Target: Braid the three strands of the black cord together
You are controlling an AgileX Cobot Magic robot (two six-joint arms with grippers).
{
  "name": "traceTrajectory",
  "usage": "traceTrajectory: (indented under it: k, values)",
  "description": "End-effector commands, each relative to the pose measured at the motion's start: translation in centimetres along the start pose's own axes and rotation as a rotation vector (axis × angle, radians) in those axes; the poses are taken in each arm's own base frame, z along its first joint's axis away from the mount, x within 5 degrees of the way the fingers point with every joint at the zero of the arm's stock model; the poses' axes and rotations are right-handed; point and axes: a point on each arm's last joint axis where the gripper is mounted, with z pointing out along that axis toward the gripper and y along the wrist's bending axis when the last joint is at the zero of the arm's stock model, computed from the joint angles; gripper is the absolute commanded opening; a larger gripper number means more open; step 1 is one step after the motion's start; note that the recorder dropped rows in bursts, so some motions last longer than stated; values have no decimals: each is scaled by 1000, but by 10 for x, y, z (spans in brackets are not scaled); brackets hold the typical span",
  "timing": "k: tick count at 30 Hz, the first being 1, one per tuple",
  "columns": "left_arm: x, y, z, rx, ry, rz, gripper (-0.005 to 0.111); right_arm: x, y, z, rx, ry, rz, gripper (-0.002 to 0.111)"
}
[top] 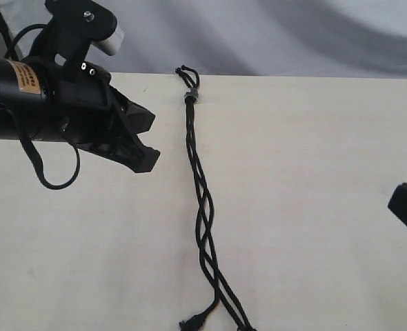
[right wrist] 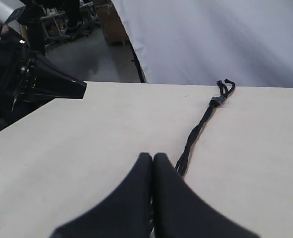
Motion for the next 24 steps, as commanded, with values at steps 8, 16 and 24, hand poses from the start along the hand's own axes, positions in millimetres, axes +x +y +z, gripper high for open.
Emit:
traceTrajectory:
  k: [8,16,24]
  values:
    - [1,0,-2,2,-5,-18,0,23,-6,-17,-39,-121,-11,0]
    - [1,0,-2,3,0,-18,0,26,-11,-14,29,-177,-11,0]
    - [1,0,-2,3,0,-16,0,29,-38,-17,446,-399,-25,0]
